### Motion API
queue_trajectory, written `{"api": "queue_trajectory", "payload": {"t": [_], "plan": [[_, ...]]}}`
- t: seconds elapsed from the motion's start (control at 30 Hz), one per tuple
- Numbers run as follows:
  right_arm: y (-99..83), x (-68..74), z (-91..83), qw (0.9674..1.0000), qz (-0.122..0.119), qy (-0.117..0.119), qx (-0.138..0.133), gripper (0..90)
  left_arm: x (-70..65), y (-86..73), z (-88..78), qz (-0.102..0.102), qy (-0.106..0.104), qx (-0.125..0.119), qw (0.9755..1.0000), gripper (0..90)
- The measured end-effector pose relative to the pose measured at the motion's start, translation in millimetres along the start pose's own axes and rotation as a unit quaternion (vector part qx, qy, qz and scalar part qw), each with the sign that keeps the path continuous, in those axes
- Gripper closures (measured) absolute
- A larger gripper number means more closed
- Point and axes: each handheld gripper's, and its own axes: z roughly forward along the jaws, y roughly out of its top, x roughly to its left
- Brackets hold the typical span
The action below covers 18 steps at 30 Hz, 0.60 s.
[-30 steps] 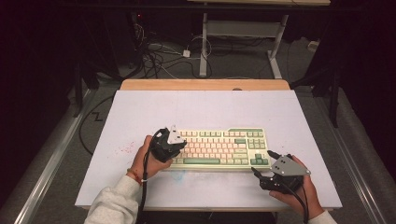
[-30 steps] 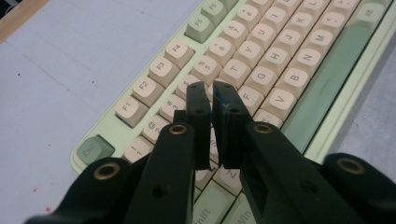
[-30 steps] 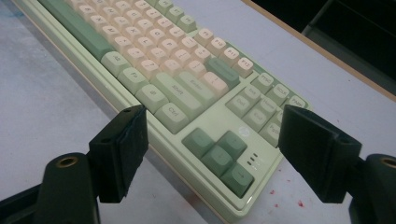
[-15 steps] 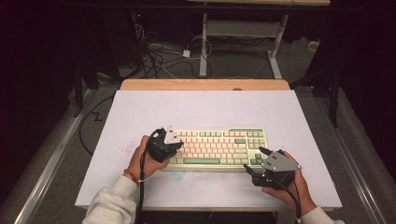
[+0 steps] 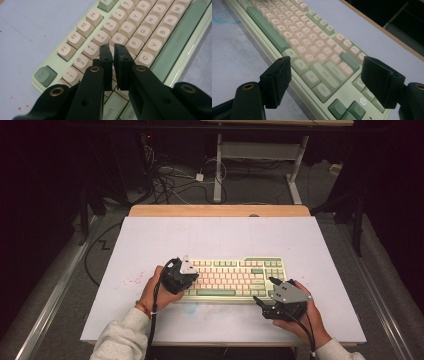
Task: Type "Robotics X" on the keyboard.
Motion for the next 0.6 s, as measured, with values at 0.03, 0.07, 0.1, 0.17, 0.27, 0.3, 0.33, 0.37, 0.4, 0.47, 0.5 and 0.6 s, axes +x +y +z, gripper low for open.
{"api": "queue_trajectory", "payload": {"t": [0.03,0.07,0.1,0.17,0.27,0.3,0.33,0.37,0.4,0.47,0.5,0.6], "plan": [[-0.2,-0.1,0.0,1.0,0.0,0.0,0.0,24.4,0.1,0.0,1.3,-0.001,-0.002,0.001,1.0,82.4],[-0.4,-0.3,0.0,1.0,0.0,0.0,0.001,24.4,0.2,0.2,2.5,0.0,-0.001,0.003,1.0,82.4],[-0.7,-0.5,0.0,1.0,0.001,0.001,0.001,24.4,0.4,0.3,3.1,-0.001,-0.003,0.004,1.0,82.4],[-1.1,-0.3,-0.1,1.0,0.002,0.0,0.002,24.4,0.1,0.3,4.2,-0.001,-0.004,0.005,1.0,82.4],[-1.9,-0.5,-0.4,1.0,0.002,0.001,0.002,24.4,0.0,0.1,4.8,0.0,-0.006,0.007,1.0,82.4],[-2.1,-0.5,-0.4,1.0,0.002,0.001,0.002,24.4,0.0,0.0,4.8,0.0,-0.005,0.007,1.0,82.2],[-2.3,-0.7,-0.4,1.0,0.002,0.001,0.002,24.4,0.1,0.0,4.8,-0.001,-0.006,0.007,1.0,82.1],[-2.5,-0.8,-0.4,1.0,0.002,0.001,0.002,24.4,0.1,-0.1,4.9,0.0,-0.006,0.008,1.0,82.1],[-2.7,-0.8,-0.6,1.0,0.001,0.001,0.002,24.4,-0.1,-0.1,5.0,0.0,-0.005,0.008,1.0,82.1],[-2.9,-0.4,-0.9,1.0,0.001,0.001,0.003,24.4,-0.4,-0.2,5.5,0.0,-0.006,0.009,0.9999,82.0],[-3.0,-0.4,-1.0,1.0,0.0,0.001,0.003,24.4,-0.9,-0.4,5.8,0.001,-0.005,0.01,0.9999,82.1],[-3.4,0.3,-1.2,1.0,0.0,0.0,0.004,24.4,-0.6,-0.5,5.6,0.0,-0.003,0.01,0.9999,81.9]]}}
